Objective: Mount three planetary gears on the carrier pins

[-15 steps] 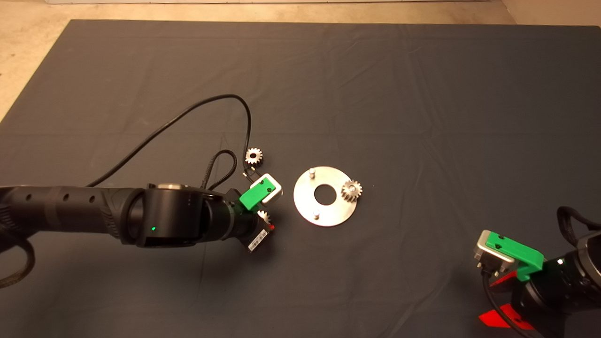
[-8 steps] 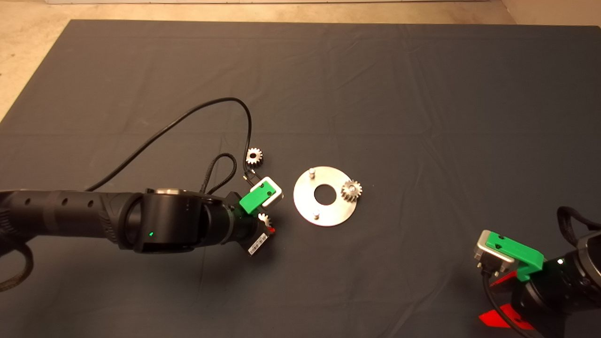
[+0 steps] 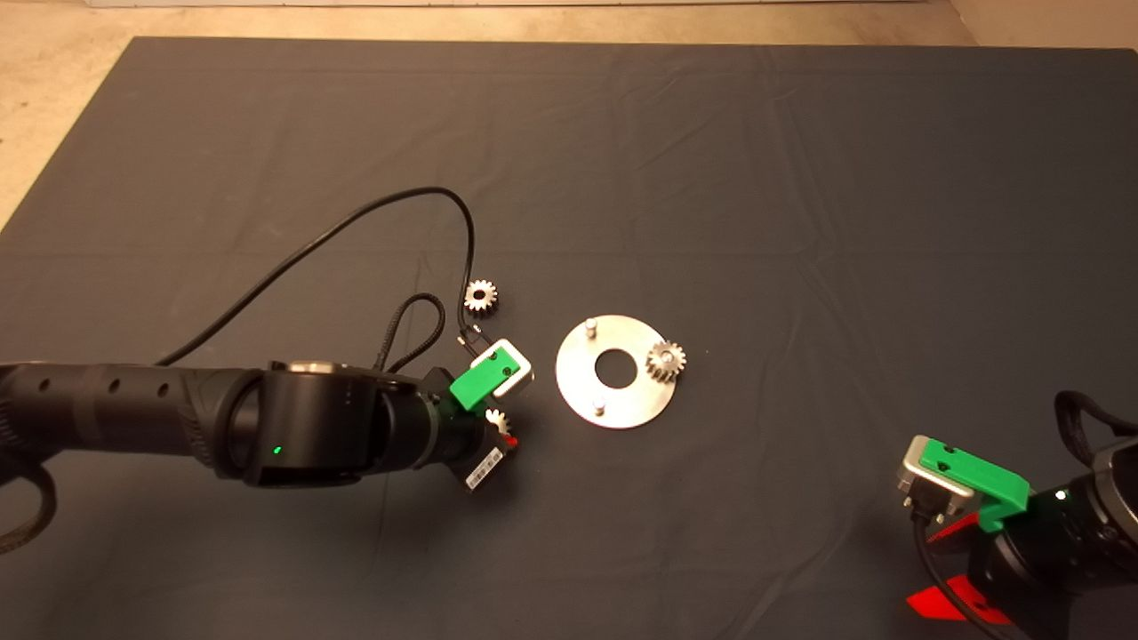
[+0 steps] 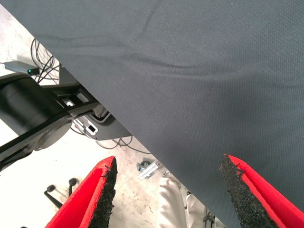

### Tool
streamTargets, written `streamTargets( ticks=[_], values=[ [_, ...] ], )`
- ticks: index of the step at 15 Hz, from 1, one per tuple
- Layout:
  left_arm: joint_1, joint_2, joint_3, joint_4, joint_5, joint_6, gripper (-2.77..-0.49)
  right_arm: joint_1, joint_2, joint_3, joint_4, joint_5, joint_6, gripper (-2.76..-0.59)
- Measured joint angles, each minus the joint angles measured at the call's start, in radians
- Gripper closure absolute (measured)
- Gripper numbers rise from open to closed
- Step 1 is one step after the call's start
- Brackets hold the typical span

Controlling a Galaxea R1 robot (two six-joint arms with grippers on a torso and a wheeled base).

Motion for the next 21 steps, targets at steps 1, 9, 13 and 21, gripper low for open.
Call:
streamTargets(
  ticks=[1, 9, 13, 21],
  values=[
    [0.000, 0.000, 0.000, 0.000, 0.001, 0.000, -0.82, 0.001, 0.000, 0.000, 0.000, -0.001, 0.000, -1.61],
    [-0.001, -0.006, 0.059, -0.001, 0.016, 0.000, -0.68, 0.002, -0.014, 0.000, 0.001, -0.004, 0.000, -1.61],
    [-0.027, 0.051, 0.097, -0.051, 0.111, -0.001, -0.67, 0.002, -0.014, 0.000, 0.001, -0.003, 0.000, -1.61],
    [-0.132, 0.209, 0.074, -0.117, 0.185, -0.005, -0.65, 0.002, -0.014, 0.000, 0.001, -0.002, 0.000, -1.61]
  ],
)
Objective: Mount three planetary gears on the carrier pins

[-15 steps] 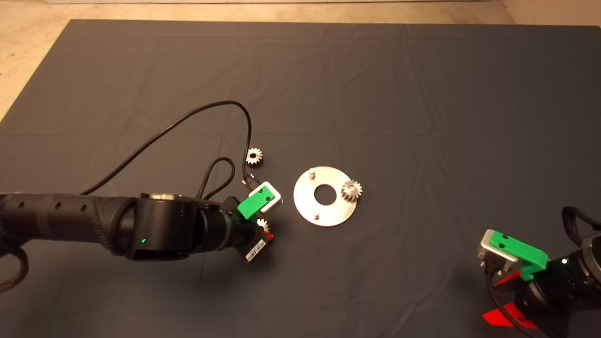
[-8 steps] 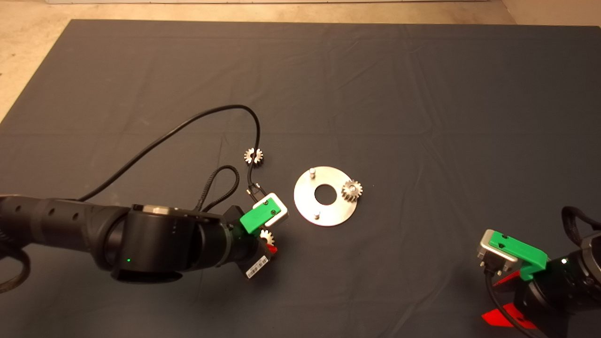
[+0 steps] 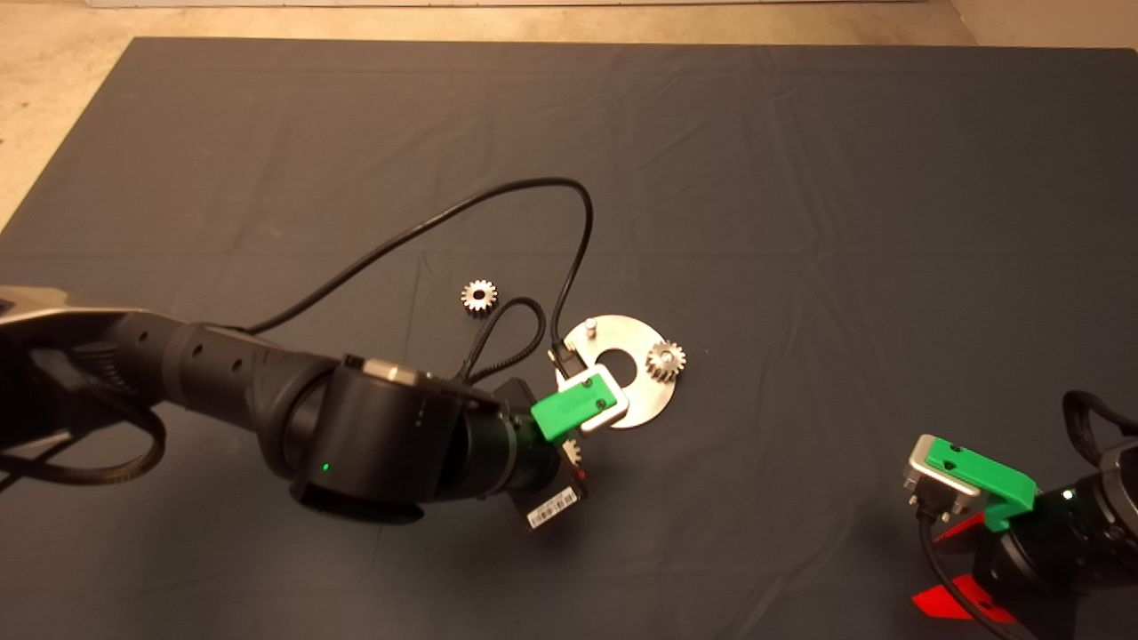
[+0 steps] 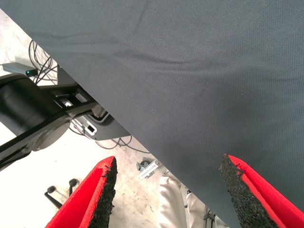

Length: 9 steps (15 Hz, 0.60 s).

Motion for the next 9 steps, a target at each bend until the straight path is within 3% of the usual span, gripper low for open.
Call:
streamTargets(
  ticks=[1, 6, 9],
  values=[
    [-0.009, -0.001, -0.005, 0.000, 0.009, 0.000, -0.65, 0.000, 0.000, 0.000, 0.000, 0.000, 0.000, -1.61],
    [-0.008, 0.008, -0.044, -0.007, 0.008, 0.001, -0.65, 0.000, 0.000, 0.000, 0.000, 0.001, 0.000, -1.61],
    [-0.008, 0.051, -0.092, -0.008, 0.004, 0.002, -0.65, 0.000, 0.000, 0.001, 0.000, 0.001, 0.000, -1.61]
  ],
)
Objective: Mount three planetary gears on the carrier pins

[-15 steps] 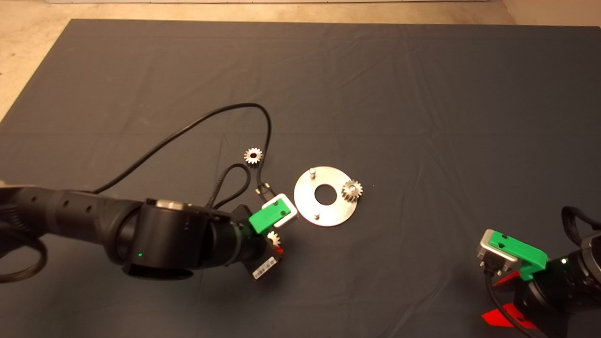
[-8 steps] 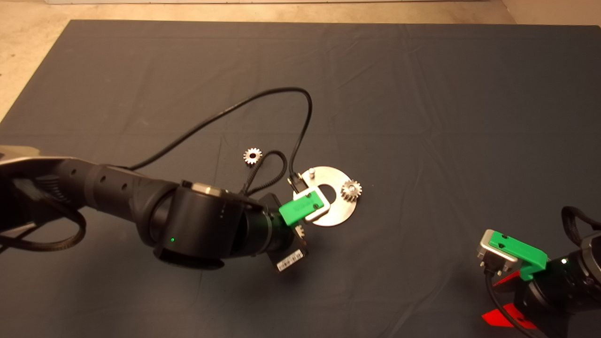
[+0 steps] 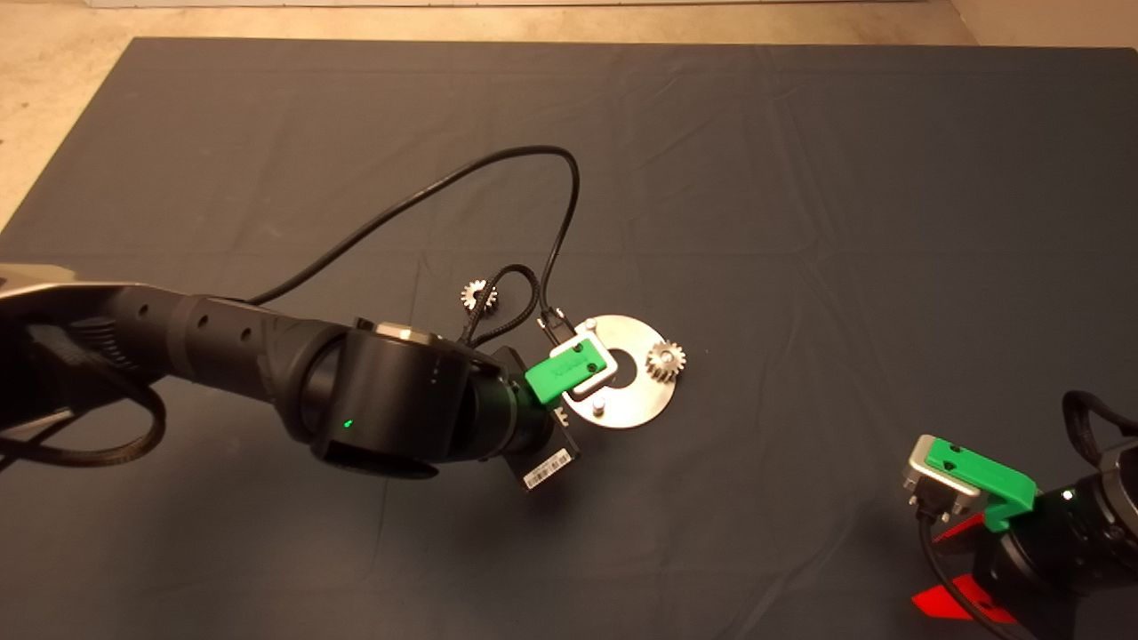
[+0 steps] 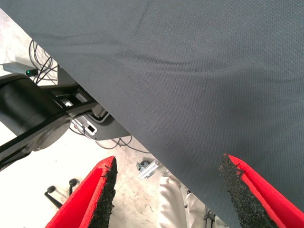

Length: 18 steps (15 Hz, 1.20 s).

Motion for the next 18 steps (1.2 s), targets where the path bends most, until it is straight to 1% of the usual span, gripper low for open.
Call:
streamTargets(
  ticks=[1, 3, 5, 9, 10, 12, 14, 15, 17, 18],
  values=[
    [0.000, 0.013, -0.020, 0.000, -0.004, 0.000, -0.65, 0.000, 0.000, 0.000, 0.000, 0.000, 0.000, -1.61],
    [0.000, 0.029, -0.040, 0.000, -0.006, 0.002, -0.65, 0.000, 0.000, 0.000, 0.000, 0.000, 0.000, -1.61],
    [0.000, 0.028, -0.042, 0.000, -0.011, 0.003, -0.64, 0.000, 0.000, 0.000, 0.000, 0.000, 0.000, -1.61],
    [0.000, 0.032, -0.044, 0.000, -0.012, 0.003, -0.64, 0.000, 0.000, 0.000, 0.000, 0.000, 0.000, -1.61],
    [0.000, 0.032, -0.045, 0.000, -0.016, 0.003, -0.64, 0.000, 0.000, 0.000, 0.000, 0.000, 0.000, -1.61],
    [0.000, 0.032, -0.064, 0.000, -0.025, 0.003, -0.64, 0.000, 0.000, 0.000, 0.000, 0.000, 0.000, -1.61],
    [0.000, 0.035, -0.085, 0.000, -0.043, 0.003, -0.64, 0.000, 0.000, 0.000, 0.000, 0.000, 0.000, -1.61],
    [0.000, 0.039, -0.086, 0.000, -0.049, 0.003, -0.64, 0.000, 0.000, 0.000, 0.000, 0.000, 0.000, -1.61],
    [0.000, 0.057, -0.109, 0.000, -0.064, 0.003, -0.64, 0.000, 0.000, 0.000, 0.000, 0.000, 0.000, -1.61],
    [0.000, 0.064, -0.123, 0.000, -0.076, 0.003, -0.64, 0.000, 0.000, 0.000, 0.000, 0.000, 0.000, -1.61]
  ],
)
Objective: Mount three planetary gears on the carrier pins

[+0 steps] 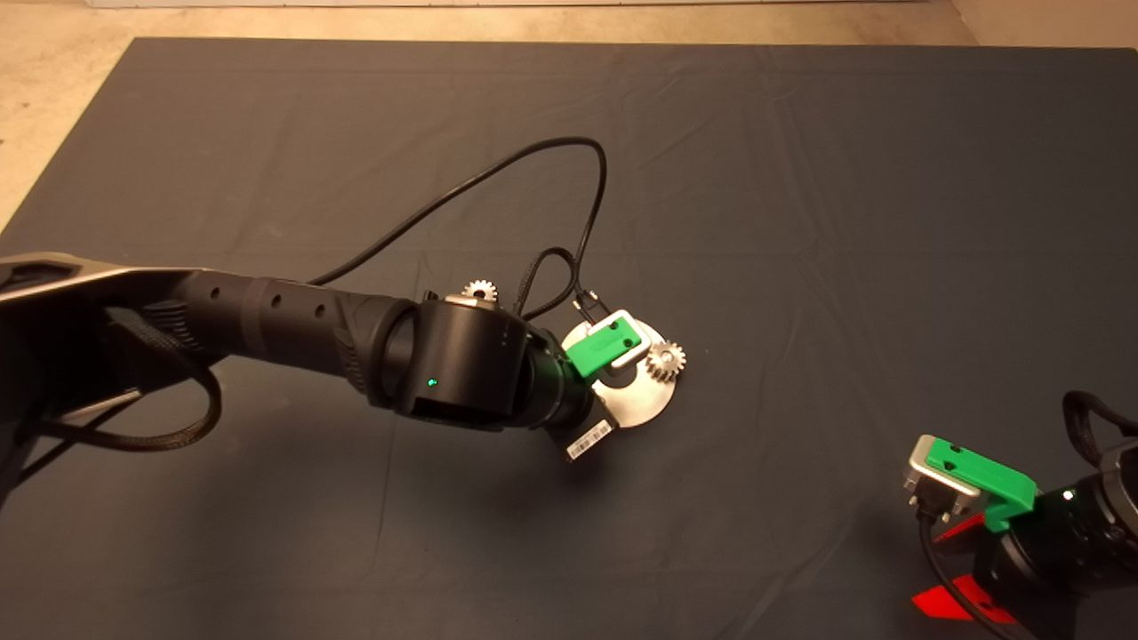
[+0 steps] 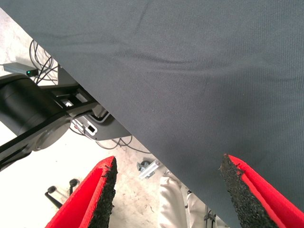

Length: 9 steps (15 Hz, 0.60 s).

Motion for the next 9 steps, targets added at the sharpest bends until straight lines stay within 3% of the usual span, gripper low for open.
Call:
streamTargets(
  ticks=[3, 7, 9],
  values=[
    [-0.003, 0.012, -0.022, 0.000, -0.022, 0.001, -0.64, 0.000, 0.000, 0.000, 0.000, 0.001, 0.000, -1.61],
    [-0.003, 0.012, -0.024, 0.000, -0.026, 0.016, -0.64, 0.000, 0.000, 0.000, 0.000, 0.000, 0.000, -1.61],
    [-0.003, 0.012, -0.029, 0.001, -0.041, 0.018, -0.64, 0.000, 0.000, 0.000, 0.000, 0.000, 0.000, -1.61]
  ],
)
